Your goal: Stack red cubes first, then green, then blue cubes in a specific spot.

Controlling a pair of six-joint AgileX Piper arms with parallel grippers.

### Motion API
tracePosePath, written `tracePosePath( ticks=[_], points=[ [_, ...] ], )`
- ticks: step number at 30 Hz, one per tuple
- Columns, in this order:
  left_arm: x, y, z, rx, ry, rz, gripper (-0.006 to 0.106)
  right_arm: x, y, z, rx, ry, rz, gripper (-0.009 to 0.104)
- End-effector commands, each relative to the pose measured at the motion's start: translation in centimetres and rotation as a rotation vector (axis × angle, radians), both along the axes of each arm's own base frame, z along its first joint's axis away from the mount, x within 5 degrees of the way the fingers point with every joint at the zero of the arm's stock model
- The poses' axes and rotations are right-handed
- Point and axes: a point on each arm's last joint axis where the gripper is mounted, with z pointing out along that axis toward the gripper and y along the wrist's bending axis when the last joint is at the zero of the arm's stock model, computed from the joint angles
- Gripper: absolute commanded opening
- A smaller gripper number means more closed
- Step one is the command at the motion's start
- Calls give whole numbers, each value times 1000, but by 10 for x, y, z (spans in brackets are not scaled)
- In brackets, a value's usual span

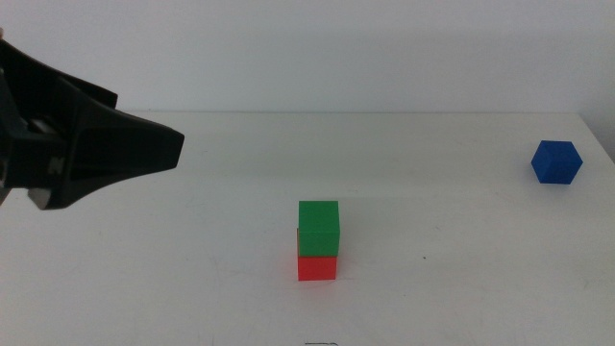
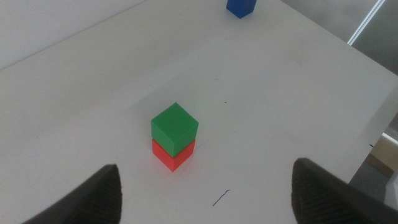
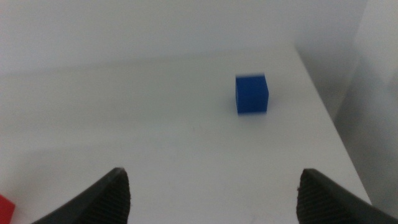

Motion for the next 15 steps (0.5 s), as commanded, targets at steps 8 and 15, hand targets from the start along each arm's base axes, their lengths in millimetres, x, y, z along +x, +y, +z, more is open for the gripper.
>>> tracePosePath(
  ticks=[8, 15],
  points=[
    [-2, -2, 14, -70, -58, 4, 94, 63, 0, 30, 12, 107, -5, 90],
    [-2, -2, 13, -70, -57, 4, 94, 89, 3, 39, -16, 181, 41, 90]
  ],
)
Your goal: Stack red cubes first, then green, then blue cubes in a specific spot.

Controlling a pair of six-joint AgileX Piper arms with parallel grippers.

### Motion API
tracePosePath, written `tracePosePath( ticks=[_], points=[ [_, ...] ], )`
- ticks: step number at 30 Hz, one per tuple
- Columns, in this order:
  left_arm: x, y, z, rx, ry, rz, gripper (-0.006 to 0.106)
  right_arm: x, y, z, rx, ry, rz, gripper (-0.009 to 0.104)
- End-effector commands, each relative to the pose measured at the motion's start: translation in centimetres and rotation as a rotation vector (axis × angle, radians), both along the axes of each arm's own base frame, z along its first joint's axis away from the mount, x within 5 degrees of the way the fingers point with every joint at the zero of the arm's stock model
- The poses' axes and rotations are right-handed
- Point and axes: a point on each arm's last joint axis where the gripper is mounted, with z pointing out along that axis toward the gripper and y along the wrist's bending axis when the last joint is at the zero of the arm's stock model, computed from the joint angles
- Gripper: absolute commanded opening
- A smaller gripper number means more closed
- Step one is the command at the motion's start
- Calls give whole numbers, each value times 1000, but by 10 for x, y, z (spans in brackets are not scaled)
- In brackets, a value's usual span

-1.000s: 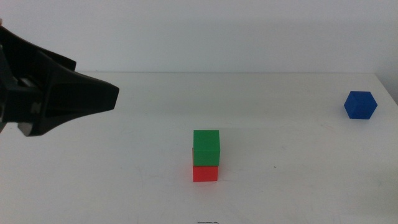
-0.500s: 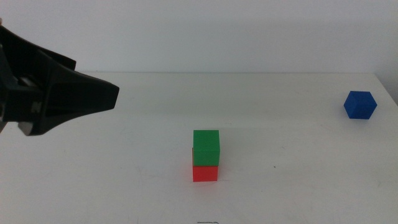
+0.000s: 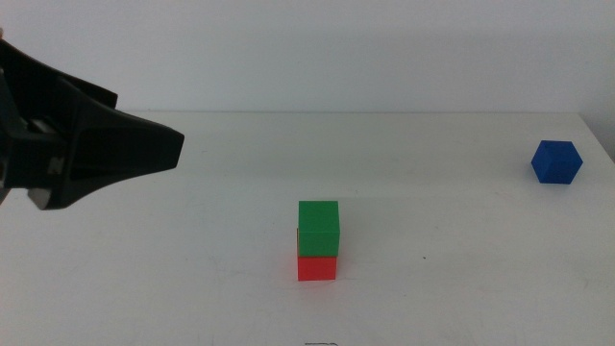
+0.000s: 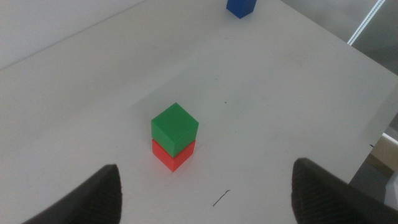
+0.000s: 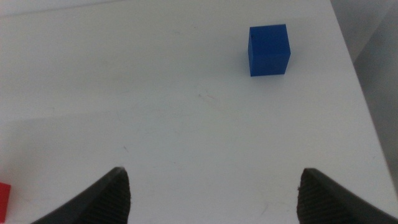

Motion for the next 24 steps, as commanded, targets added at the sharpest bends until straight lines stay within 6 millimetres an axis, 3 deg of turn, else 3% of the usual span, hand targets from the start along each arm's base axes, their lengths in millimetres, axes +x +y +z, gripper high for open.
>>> tracePosePath(
  ticks=[1, 6, 12, 20, 24],
  points=[
    [-2, -2, 13, -70, -57, 4, 94, 8, -2, 26, -44, -82, 23, 90],
    [-2, -2, 13, -70, -57, 4, 94, 44, -1, 38, -31, 33, 27, 90],
    [-2, -2, 13, -70, -57, 4, 94, 102, -5, 36, -26, 168, 20, 87],
    [-1, -2, 13, -70, -56, 4, 94, 172, -35, 29, -47, 247, 17, 82],
    [-1, -2, 13, -70, -56, 4, 94, 202, -56, 14, -52, 278, 3, 80]
  ],
)
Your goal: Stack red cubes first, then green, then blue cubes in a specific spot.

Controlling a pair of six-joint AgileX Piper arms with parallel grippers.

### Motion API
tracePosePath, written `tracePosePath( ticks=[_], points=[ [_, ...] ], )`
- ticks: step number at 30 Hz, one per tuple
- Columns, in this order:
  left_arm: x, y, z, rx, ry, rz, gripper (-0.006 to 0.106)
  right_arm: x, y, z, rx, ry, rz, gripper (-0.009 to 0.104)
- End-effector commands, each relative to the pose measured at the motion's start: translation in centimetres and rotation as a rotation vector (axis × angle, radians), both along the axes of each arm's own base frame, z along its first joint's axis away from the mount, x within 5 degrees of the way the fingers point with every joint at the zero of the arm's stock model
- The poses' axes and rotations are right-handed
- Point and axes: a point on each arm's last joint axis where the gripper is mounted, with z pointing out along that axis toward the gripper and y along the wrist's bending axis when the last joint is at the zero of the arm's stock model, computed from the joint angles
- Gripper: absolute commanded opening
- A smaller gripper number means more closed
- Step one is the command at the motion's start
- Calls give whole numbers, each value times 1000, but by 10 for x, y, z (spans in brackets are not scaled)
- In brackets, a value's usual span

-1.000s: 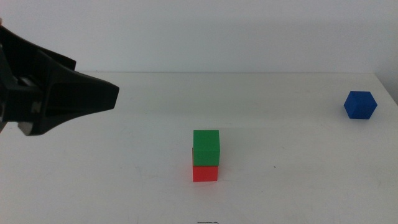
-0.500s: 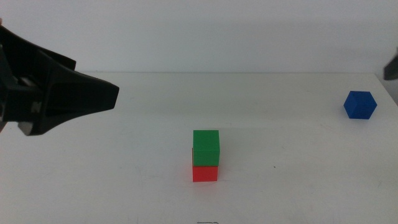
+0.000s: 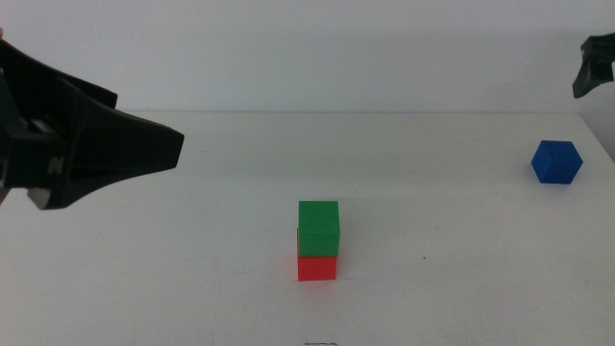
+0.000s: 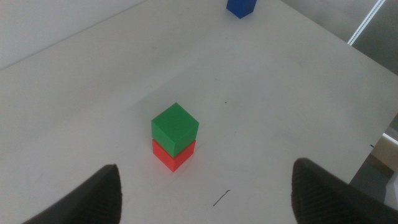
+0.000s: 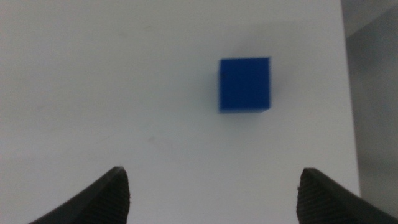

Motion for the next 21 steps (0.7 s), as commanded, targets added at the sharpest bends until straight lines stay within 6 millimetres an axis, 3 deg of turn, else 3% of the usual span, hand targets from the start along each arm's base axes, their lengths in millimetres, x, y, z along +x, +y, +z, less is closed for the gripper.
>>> tracePosePath(
  ticks=[1, 6, 12, 21],
  points=[
    [-2, -2, 13, -70, -56, 4, 94, 6, -14, 17, -23, -74, -4, 79],
    [-2, -2, 13, -70, -56, 4, 94, 34, -32, -21, -29, -10, -6, 79],
    [-2, -2, 13, -70, -56, 4, 94, 63, -34, -53, -55, -31, 16, 79],
    [-2, -2, 13, -70, -56, 4, 94, 82, -38, -89, -67, -30, 17, 79]
  ],
)
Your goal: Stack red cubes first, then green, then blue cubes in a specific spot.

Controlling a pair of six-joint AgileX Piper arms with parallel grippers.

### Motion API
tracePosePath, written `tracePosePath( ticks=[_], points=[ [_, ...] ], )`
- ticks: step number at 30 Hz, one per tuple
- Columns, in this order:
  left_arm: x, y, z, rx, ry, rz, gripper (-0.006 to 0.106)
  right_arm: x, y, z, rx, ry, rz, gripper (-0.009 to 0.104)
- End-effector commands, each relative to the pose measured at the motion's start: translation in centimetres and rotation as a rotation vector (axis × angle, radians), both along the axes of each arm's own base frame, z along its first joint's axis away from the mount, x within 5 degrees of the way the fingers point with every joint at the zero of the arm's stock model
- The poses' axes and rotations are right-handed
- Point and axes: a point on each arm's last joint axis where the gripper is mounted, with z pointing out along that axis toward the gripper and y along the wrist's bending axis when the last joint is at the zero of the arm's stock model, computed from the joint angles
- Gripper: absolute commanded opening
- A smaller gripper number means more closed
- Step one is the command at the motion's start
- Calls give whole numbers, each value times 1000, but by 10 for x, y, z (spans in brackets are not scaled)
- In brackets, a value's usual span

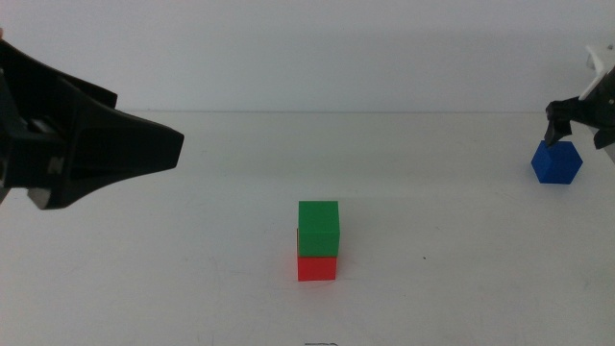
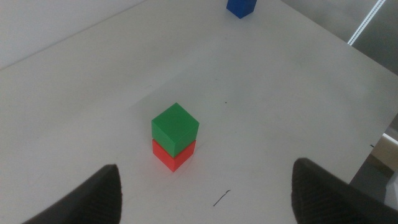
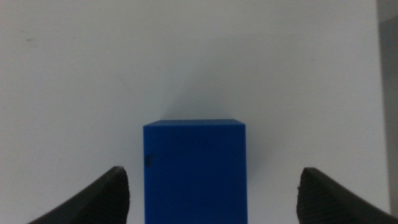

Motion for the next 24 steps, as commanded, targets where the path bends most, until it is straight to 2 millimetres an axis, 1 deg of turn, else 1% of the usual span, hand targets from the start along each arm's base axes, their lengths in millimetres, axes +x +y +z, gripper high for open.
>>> tracePosePath(
  ticks=[1, 8, 14, 17, 20, 21, 23, 24],
  points=[
    [-2, -2, 13, -70, -56, 4, 94, 1, -2, 38, -37, -125, 12, 79],
    [-2, -2, 13, -70, -56, 4, 94, 5, -2, 30, -44, -131, 23, 79],
    [-2, -2, 13, -70, -56, 4, 94, 7, -1, 15, -34, -92, 28, 79],
    [-2, -2, 13, -70, -56, 4, 94, 10, 4, 10, -40, -86, 42, 79],
    [-2, -2, 13, -70, -56, 4, 94, 14, 10, 0, -45, -82, 59, 78],
    [-2, -2, 13, -70, -56, 4, 94, 15, 11, -2, -52, -80, 62, 76],
    [-2, -2, 13, -70, -56, 4, 94, 16, 14, -4, -69, -73, 73, 70],
    [-2, -2, 13, -70, -56, 4, 94, 16, 16, -5, -80, -70, 74, 62]
  ],
)
